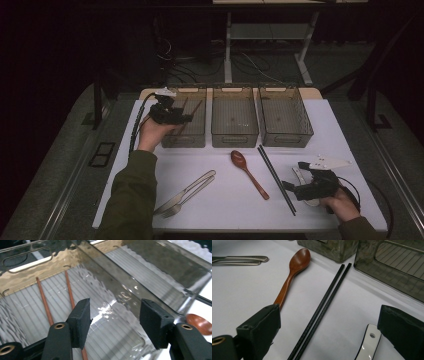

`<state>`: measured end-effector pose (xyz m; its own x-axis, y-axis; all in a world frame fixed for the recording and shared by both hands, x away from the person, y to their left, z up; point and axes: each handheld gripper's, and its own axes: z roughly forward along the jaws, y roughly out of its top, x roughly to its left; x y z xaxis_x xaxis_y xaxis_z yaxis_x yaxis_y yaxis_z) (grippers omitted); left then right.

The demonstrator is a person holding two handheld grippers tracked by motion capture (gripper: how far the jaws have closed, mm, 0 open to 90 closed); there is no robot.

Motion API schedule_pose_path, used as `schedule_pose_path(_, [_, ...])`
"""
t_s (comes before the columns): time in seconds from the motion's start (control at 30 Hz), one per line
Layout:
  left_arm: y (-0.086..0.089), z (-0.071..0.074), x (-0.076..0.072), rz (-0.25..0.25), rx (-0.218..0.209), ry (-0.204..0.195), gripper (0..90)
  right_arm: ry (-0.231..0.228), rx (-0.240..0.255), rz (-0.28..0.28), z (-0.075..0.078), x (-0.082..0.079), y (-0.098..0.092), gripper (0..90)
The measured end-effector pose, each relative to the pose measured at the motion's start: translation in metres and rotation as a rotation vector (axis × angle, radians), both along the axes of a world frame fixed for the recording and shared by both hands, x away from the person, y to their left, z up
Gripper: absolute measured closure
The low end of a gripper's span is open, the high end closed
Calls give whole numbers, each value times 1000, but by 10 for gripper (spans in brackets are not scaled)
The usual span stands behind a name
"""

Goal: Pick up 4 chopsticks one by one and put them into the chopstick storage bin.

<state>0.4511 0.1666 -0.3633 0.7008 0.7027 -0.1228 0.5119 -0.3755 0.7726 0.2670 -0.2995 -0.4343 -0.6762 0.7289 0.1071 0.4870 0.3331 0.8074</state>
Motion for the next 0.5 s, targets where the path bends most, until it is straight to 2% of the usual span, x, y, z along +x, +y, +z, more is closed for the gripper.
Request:
schedule_pose_path(0.2, [0,3,-19,-27,-33,-29,357,0,-5,0,0,0,1,47])
schedule_pose_path(0.5, [-3,3,-45,-81,-19,-57,272,-1,-4,-2,0,-1,1,46])
